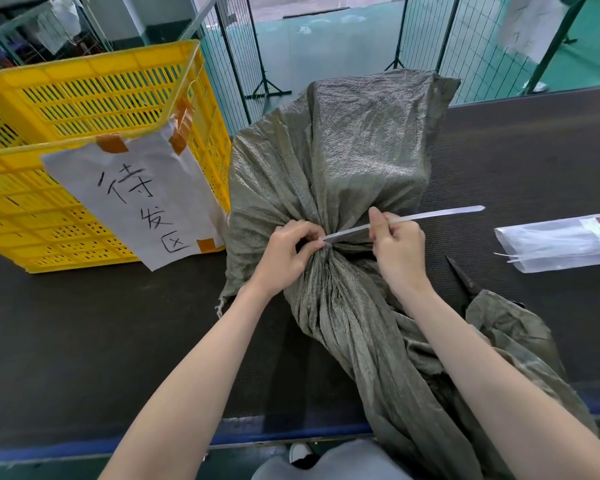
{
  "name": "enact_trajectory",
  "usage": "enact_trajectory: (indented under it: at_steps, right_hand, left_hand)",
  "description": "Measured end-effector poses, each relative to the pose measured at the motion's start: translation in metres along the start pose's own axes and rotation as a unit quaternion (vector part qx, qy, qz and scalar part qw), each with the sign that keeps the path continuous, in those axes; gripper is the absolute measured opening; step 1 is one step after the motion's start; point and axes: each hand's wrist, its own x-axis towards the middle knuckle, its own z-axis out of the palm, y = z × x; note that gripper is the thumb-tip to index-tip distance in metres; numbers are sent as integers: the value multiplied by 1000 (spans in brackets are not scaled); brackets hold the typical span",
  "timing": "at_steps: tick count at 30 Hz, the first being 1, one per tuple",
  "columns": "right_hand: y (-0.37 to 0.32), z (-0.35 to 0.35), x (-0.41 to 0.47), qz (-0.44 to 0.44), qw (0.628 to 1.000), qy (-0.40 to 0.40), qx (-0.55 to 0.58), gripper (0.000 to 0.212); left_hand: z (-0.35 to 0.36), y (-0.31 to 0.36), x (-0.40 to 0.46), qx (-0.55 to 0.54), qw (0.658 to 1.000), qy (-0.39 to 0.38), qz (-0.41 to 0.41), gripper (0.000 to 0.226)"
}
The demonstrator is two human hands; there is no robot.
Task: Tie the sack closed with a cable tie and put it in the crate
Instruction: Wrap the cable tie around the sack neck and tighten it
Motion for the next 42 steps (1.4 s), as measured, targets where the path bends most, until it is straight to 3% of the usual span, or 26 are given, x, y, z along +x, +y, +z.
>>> enact_trajectory:
  at_steps: [5,8,11,14,17,21,26,30,36,40,42]
  right_hand:
    - [-5,0,4,50,990,-73,106,46]
    - [-13,-7,2,30,984,-123,122,33]
    - [-11,-18,0,-2,986,-151,67,15]
    - [0,-30,-4,-11,985,-169,-2,12]
    - [21,-46,-6,-28,984,-135,-113,10]
    - [65,-75,-6,-48,943,-96,-313,4]
    - [108,-97,-29,4,869,-130,-478,14]
    - [119,-107,-54,40,858,-127,-495,15]
    - [114,-118,-84,177,859,-54,-477,19]
    - [107,-127,-98,314,805,-123,-488,31]
    - [104,-132,-101,341,782,-171,-493,35]
  left_hand:
    - [3,3,-2,3,1000,4,1,5]
    - [8,6,-4,-7,999,31,-23,7]
    - [13,9,-7,-19,997,53,-43,6]
    - [16,10,-11,-17,996,64,-54,4]
    - [17,11,-13,-17,996,59,-58,4]
    - [20,11,-15,-4,996,63,-60,7]
    - [27,11,-18,20,995,78,-66,8]
    - [33,11,-21,46,992,95,-65,12]
    - [39,10,-20,90,988,104,-67,11]
    - [43,8,-20,101,987,104,-72,17]
    - [43,8,-20,96,987,106,-74,17]
